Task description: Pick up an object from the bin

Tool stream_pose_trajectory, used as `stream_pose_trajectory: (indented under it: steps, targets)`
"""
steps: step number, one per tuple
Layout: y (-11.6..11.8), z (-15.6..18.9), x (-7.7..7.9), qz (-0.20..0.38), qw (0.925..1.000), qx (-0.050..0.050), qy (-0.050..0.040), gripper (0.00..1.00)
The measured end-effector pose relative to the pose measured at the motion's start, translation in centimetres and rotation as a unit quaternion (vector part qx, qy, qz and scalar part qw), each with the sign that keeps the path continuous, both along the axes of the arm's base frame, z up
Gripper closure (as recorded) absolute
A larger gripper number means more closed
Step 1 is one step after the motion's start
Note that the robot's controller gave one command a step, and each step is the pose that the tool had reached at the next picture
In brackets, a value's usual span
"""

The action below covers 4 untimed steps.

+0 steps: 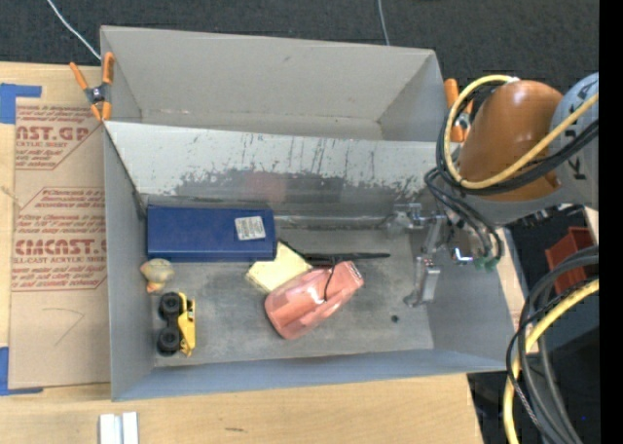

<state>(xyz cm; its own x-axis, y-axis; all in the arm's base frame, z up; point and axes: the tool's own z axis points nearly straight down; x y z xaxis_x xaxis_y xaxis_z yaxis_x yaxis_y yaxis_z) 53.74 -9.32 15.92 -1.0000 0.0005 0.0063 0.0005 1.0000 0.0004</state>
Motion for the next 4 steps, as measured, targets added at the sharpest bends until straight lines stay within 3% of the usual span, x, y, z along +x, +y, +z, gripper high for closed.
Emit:
stream_pose_trajectory:
  steps: [1,2,3,4]
  targets:
    - [0.1,0.5,0.2,0.001,1.0000,-0.001,-0.0038,0.00]
    - [8.0,-8.6,4.1,0.163,0.9866,0.001,0.0008,0.00]
    - [7.4,-1.5,2.8,0.113,0.9935,0.000,-0.0057,0.00]
    - [8.0,-8.6,4.1,0.163,0.9866,0.001,0.0016,0.00]
